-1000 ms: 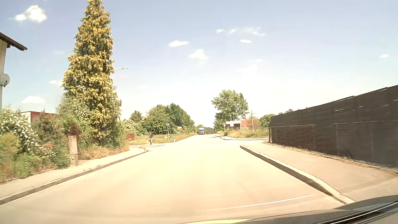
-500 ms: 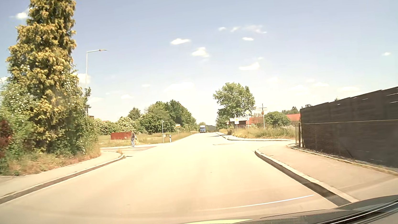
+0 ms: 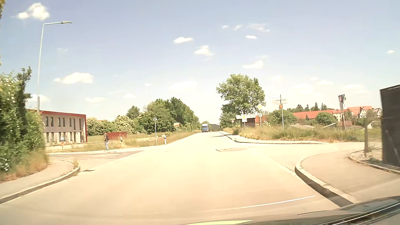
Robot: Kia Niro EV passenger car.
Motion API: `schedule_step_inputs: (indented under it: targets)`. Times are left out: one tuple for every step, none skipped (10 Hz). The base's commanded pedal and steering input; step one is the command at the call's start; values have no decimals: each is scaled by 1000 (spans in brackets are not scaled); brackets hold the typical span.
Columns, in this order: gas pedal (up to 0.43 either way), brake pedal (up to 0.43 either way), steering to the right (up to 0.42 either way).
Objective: Follow the waypoints while adhering to traffic rules and regulations
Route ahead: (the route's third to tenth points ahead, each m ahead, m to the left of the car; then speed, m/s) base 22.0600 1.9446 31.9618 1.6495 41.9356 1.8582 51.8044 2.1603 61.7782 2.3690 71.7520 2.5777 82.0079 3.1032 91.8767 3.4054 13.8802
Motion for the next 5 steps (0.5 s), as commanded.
schedule_step_inputs:
  targets:
    - [130,0,-7]
    - [150,0,-8]
    - [150,0,-7]
    - [157,0,-5]
    - [157,0,-5]
